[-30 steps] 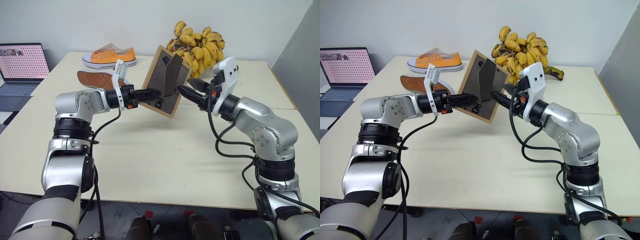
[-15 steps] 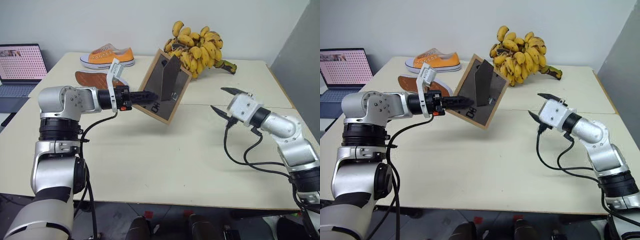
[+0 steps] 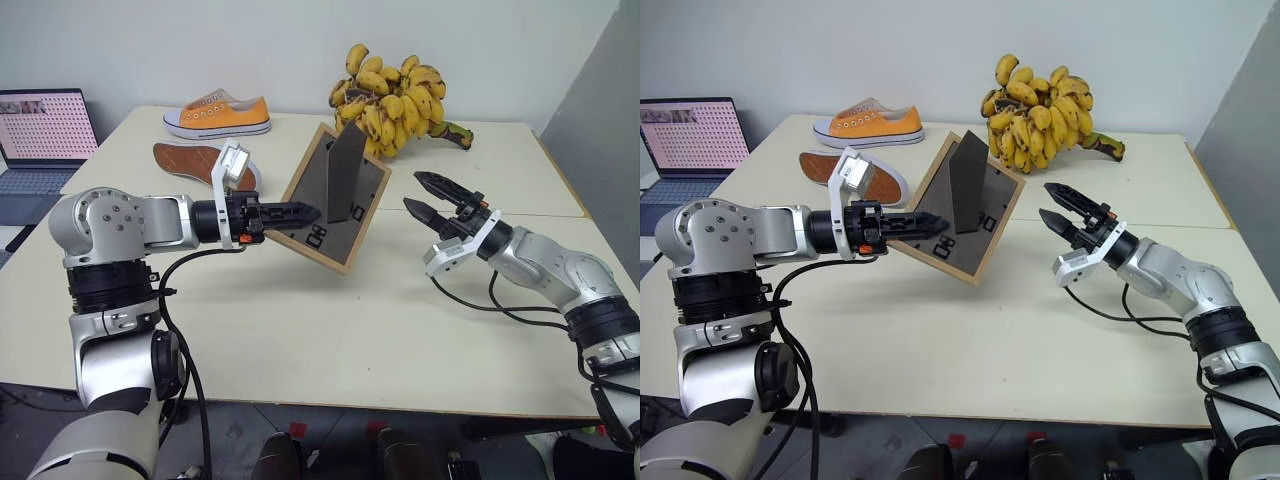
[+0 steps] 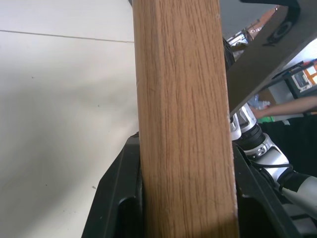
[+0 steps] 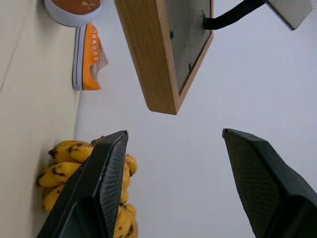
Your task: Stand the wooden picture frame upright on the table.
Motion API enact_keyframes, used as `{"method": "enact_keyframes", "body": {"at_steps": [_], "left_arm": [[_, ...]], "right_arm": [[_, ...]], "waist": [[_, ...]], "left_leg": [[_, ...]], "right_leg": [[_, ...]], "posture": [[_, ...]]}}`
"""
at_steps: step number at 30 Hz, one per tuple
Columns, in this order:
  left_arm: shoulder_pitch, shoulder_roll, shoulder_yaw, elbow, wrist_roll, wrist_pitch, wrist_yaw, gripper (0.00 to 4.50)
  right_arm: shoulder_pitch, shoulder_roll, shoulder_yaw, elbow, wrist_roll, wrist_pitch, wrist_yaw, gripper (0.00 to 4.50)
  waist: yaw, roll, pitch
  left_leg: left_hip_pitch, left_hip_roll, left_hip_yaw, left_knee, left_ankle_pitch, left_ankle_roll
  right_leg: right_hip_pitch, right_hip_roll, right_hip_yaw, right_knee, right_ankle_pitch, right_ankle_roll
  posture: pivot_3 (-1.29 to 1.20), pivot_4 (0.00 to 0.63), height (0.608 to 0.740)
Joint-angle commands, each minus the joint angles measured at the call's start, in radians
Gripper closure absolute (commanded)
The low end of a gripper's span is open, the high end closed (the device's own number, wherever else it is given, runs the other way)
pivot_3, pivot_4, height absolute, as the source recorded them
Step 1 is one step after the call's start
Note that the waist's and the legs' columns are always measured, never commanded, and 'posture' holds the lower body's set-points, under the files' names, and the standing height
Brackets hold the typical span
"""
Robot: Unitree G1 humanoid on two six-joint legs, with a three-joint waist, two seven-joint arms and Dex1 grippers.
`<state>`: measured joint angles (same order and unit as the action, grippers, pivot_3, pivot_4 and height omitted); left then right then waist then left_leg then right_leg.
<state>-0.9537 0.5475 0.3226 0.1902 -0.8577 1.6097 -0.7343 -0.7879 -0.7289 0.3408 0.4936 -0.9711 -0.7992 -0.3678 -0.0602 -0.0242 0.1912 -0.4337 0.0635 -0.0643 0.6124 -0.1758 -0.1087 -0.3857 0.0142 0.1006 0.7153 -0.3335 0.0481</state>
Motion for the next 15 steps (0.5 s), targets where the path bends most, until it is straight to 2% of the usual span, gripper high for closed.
{"method": "enact_keyframes", "body": {"at_steps": [1,15], "left_arm": [[-0.029,0.0,0.05,-0.023,-0.091,0.005,0.039,3.22],[-0.02,0.016,0.026,-0.032,-0.296,0.005,0.184,3.22]], "right_arm": [[-0.034,0.014,0.012,0.007,-0.022,-0.004,-0.062,1.3],[-0.1,0.054,0.07,0.067,-0.053,-0.005,-0.146,1.3]], "waist": [[0.0,0.0,0.0],[0.0,0.0,0.0]], "left_leg": [[0.0,0.0,0.0,0.0,0.0,0.0],[0.0,0.0,0.0,0.0,0.0,0.0]], "right_leg": [[0.0,0.0,0.0,0.0,0.0,0.0],[0.0,0.0,0.0,0.001,0.0,0.0]], "posture": [[0.0,0.15,0.74],[0.0,0.15,0.74]]}}
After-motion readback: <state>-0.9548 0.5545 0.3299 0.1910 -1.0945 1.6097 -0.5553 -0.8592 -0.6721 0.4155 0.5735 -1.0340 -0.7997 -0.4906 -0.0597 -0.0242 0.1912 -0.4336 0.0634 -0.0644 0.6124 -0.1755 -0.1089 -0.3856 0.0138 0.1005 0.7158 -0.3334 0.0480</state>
